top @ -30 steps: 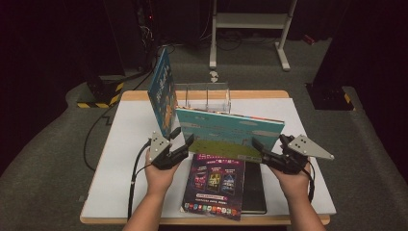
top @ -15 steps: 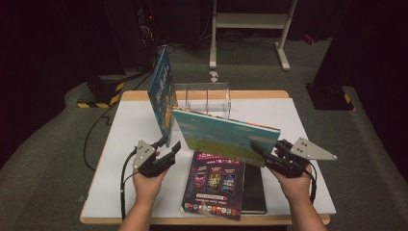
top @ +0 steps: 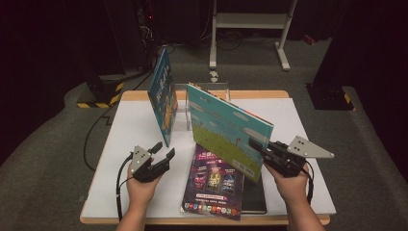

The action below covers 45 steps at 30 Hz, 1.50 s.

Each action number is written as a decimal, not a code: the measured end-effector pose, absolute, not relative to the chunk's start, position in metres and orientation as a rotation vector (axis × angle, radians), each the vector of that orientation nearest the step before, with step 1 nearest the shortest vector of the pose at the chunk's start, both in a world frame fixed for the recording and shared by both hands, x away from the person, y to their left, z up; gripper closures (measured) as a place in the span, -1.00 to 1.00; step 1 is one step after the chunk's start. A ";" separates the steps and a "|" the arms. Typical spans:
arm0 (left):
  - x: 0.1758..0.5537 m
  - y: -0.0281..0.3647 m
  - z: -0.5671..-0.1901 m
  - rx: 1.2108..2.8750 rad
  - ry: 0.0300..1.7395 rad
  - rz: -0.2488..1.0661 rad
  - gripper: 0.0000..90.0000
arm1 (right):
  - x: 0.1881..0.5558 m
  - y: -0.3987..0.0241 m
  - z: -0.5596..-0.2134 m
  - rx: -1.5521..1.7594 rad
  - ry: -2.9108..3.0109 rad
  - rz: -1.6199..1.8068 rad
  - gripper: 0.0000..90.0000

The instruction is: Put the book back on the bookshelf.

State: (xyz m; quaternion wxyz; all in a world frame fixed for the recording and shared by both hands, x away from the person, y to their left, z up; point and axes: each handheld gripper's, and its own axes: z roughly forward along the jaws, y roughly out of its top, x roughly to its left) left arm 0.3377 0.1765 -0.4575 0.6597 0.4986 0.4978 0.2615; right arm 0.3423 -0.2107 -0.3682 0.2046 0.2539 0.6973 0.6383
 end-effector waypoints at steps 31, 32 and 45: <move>0.336 0.192 -0.461 1.080 1.164 0.557 -0.03 | 0.361 -0.155 -0.358 0.775 1.936 1.696 0.79; 0.336 0.192 -0.461 1.076 1.165 0.555 -0.03 | 0.361 -0.153 -0.358 0.778 1.935 1.693 0.79; 0.336 0.195 -0.460 1.066 1.169 0.540 -0.02 | 0.365 -0.140 -0.359 0.814 1.902 1.664 0.78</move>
